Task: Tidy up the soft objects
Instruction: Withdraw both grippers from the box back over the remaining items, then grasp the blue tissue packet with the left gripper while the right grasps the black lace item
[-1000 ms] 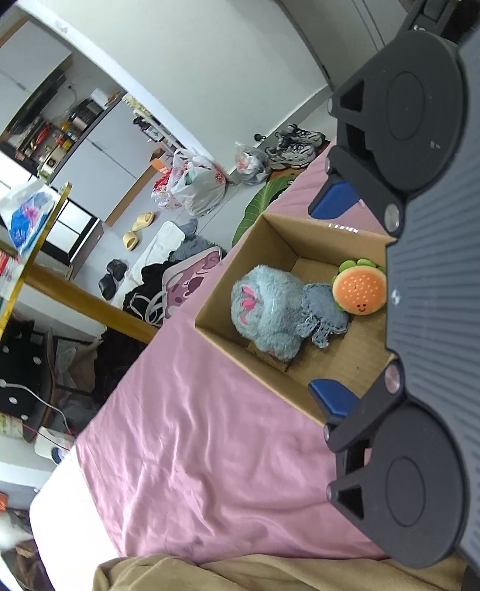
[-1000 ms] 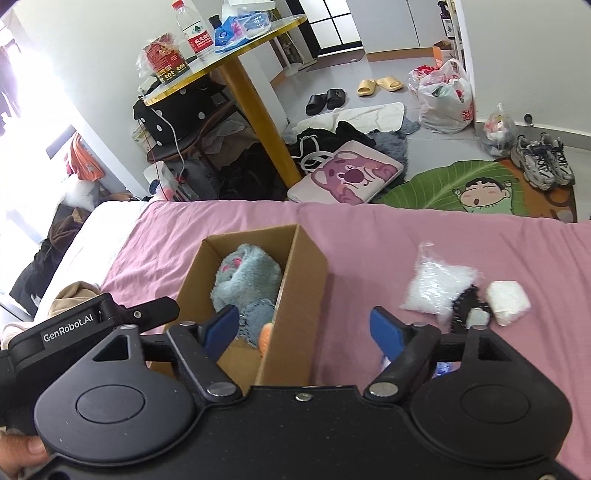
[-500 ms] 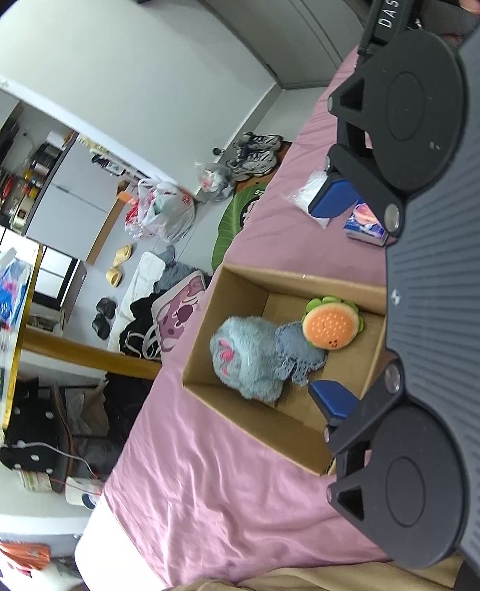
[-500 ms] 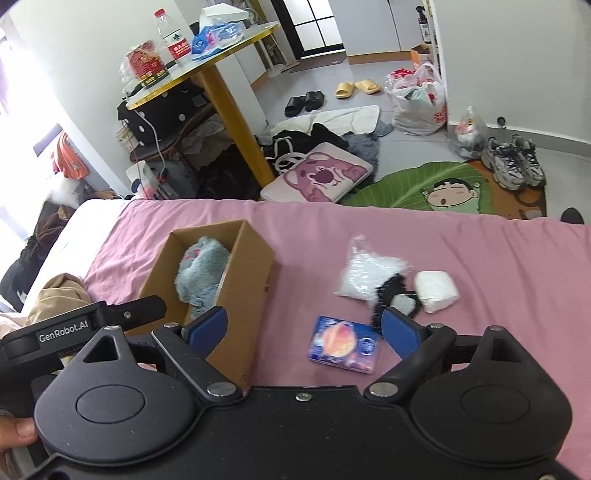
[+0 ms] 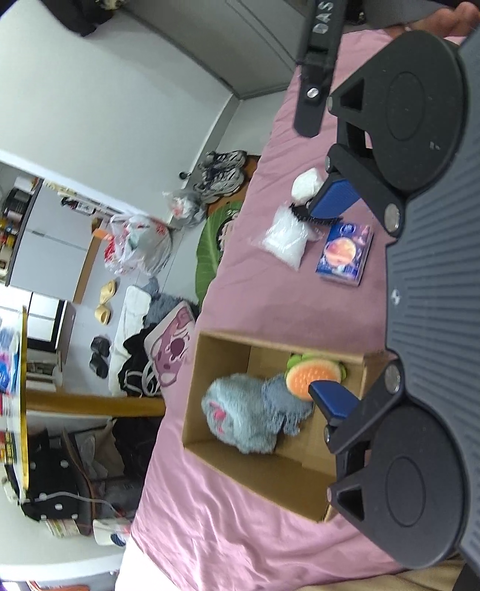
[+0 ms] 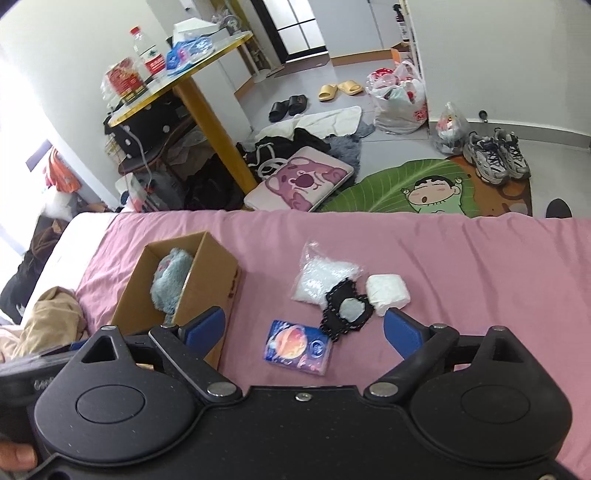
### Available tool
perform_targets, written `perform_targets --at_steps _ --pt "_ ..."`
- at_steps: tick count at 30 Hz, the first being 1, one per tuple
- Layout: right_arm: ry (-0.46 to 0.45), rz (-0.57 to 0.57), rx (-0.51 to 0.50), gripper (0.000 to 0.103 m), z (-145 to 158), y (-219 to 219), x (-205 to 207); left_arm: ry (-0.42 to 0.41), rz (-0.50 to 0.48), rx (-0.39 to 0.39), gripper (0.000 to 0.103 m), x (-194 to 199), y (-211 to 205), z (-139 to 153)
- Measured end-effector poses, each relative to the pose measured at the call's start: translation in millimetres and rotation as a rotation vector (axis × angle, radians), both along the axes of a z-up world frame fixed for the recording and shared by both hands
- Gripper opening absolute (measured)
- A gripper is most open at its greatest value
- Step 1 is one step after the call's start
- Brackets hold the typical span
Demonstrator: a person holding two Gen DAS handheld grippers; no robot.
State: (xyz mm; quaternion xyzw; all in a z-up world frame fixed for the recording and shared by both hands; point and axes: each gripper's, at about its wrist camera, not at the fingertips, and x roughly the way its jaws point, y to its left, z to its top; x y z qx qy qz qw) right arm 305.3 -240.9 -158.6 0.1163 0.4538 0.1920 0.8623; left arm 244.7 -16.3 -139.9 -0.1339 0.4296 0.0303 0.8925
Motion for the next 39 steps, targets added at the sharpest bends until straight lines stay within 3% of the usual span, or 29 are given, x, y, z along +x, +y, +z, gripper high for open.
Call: perform_targets --at_steps 8,18,39 --pt "0.033 -0.062 0.086 0.093 -25.8 -21.2 7.6 0.054 -0.086 0.049 0.094 25.0 -28.0 -8.3" --pt "0.105 -0.119 0.176 0.089 -58.5 -36.8 22.5 0.17 -0.164 0.094 0.094 60.5 -60.3 -43.0" --pt "0.237 -0.117 0.239 0.084 -111.2 -35.8 49.2 0.321 -0.185 0.127 0.094 94.7 -79.7 -117.7"
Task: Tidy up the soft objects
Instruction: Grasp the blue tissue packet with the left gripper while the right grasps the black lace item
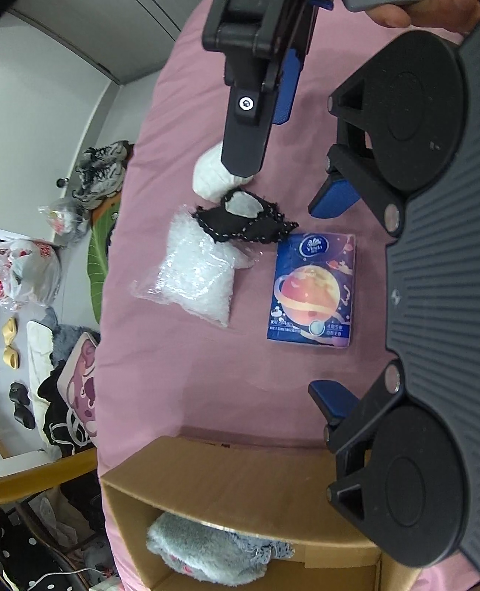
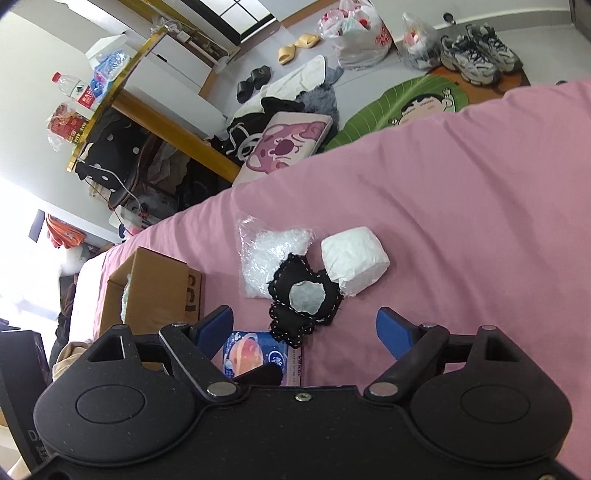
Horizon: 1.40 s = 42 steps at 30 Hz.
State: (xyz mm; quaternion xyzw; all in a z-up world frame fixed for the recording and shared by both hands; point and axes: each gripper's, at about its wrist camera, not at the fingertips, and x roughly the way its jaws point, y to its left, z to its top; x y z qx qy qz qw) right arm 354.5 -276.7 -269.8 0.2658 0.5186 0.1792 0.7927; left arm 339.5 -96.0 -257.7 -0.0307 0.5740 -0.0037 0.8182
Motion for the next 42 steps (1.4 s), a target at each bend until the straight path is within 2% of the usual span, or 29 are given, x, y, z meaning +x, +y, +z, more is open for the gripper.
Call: perform_targets --at_steps 4,10,14,24,25,28,31,42 --pt "0.022 0.008 0.017 0.08 -12.7 1.9 3.5 0.019 0.008 0.002 0.093 2.6 0.3 -10.8" --pt "0.024 0.012 0.036 0.079 -24.9 8.5 7.6 0.025 0.033 -0.014 0.09 5.0 5.1 -18.2" --pt "0.013 0.018 0.033 0.079 -28.9 12.0 10.8 0.014 0.034 -0.033 0.071 2.2 5.9 -15.6" --pt "-0.026 0.026 -0.024 0.079 -29.6 29.3 17.6 -0.03 0.04 -0.087 0.07 -6.8 10.5 -0.9" --pt "-0.032 0.031 -0.04 0.076 -29.9 32.1 18.1 -0.035 0.04 -0.089 0.07 -7.9 10.6 0.3" --pt "-0.051 0.048 -0.114 0.042 -27.8 36.6 16.0 -0.034 0.046 -0.105 0.07 -9.6 10.5 1.7" --pt "-0.046 0.049 -0.105 0.038 -23.7 31.8 12.2 -0.039 0.045 -0.109 0.07 -12.0 10.8 3.6" --pt "-0.098 0.02 -0.113 0.038 15.5 23.0 -9.9 -0.127 0.02 -0.178 0.07 -29.8 13.6 43.9"
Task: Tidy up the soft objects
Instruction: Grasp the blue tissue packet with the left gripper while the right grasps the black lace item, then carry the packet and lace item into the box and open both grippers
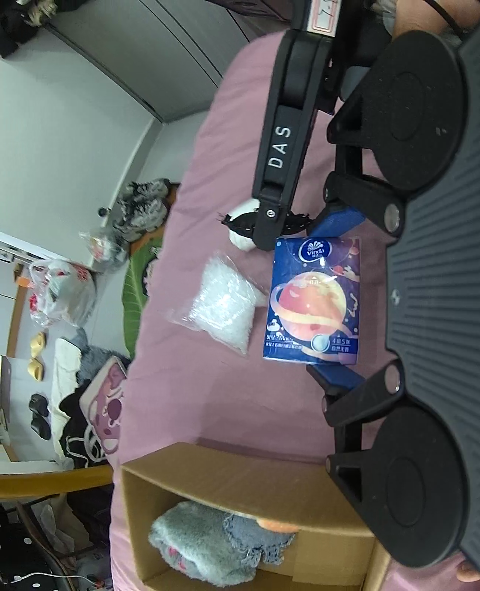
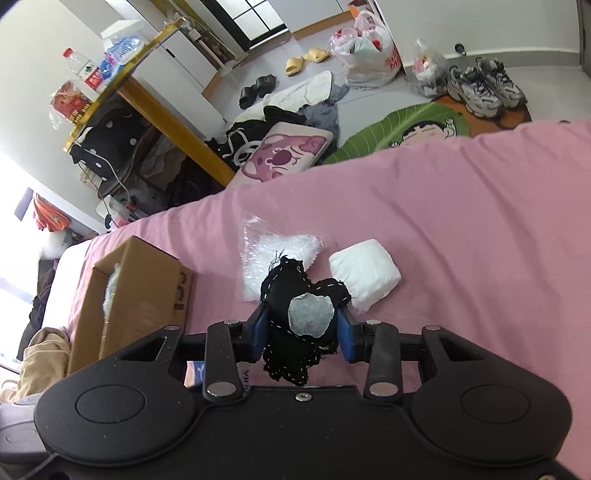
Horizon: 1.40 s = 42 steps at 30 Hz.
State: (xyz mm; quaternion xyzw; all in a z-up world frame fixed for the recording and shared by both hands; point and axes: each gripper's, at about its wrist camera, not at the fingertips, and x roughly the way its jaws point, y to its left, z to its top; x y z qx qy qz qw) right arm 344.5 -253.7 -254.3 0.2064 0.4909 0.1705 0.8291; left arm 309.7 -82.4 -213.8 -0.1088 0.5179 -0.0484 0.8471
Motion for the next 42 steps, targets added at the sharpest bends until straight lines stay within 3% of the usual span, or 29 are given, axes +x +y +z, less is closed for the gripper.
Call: perform_targets --at_steps 11,27,42 --pt "-0.103 0.025 -0.025 0.038 50.7 7.0 -12.2 -0.09 0.009 -0.027 0.07 -16.4 22.4 38.0" --pt "-0.16 0.079 -0.043 0.038 80.0 45.2 -28.8 -0.158 0.108 0.012 0.07 -26.3 82.0 62.6" --pt "-0.192 0.153 -0.028 0.038 91.2 96.1 -28.6 -0.12 0.364 -0.055 0.07 -41.8 167.8 53.9"
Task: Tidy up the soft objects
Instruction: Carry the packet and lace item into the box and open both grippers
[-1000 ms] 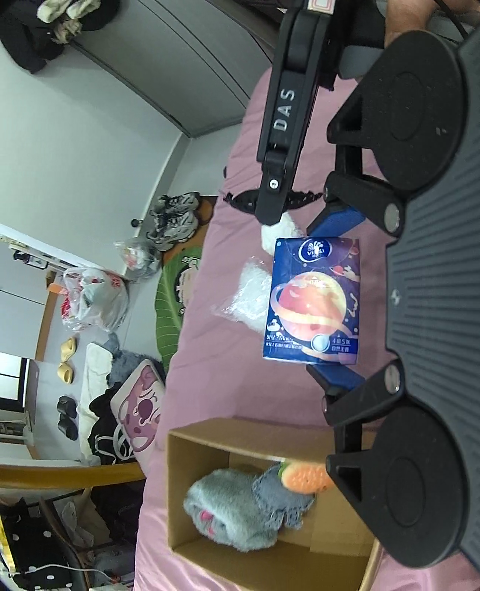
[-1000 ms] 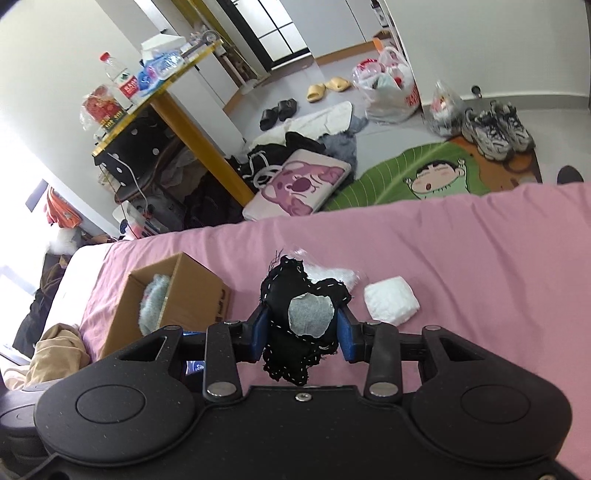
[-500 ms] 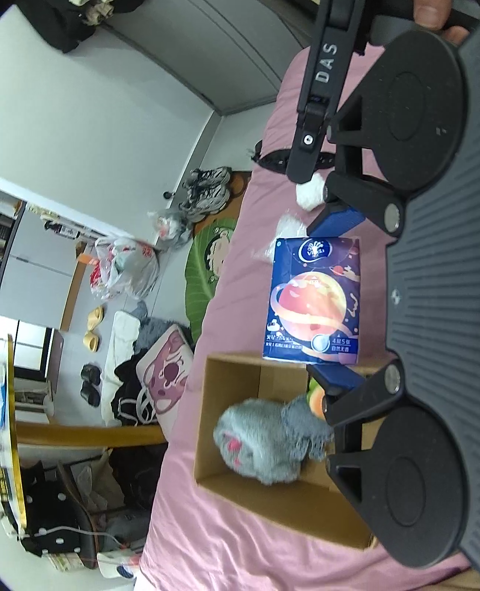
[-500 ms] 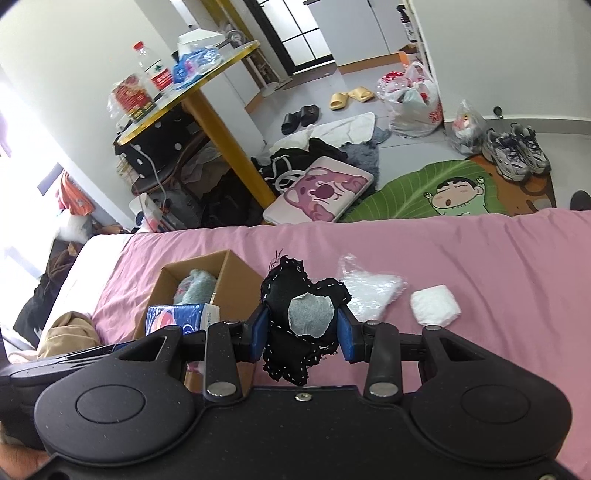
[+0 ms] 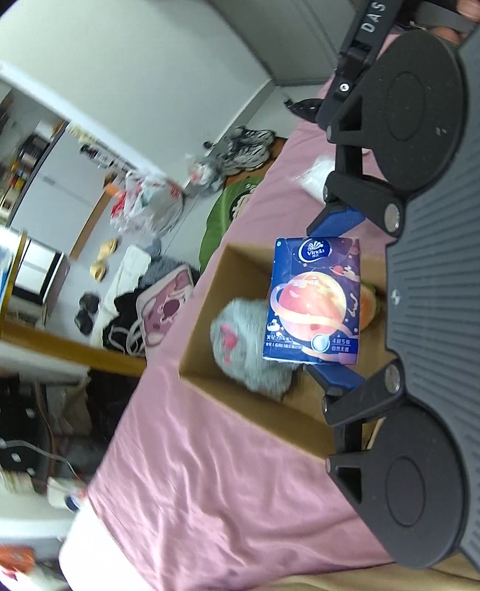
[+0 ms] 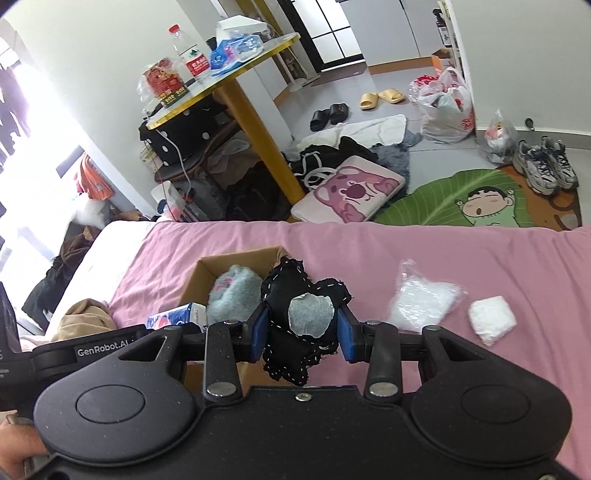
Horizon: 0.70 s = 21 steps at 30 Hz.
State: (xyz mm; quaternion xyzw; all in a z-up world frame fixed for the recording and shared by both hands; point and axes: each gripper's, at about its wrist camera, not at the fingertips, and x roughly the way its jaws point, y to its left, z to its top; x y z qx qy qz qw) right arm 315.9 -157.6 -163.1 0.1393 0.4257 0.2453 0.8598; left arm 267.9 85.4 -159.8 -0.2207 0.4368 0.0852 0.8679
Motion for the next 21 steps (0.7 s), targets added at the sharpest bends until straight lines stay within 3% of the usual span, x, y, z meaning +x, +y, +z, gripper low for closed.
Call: perform_targets --at_steps 21 --pt "0.063 0.125 0.064 0.038 -16.6 63.6 15.8 0.135 0.13 -0.004 0.07 16.7 39.5 -38.3"
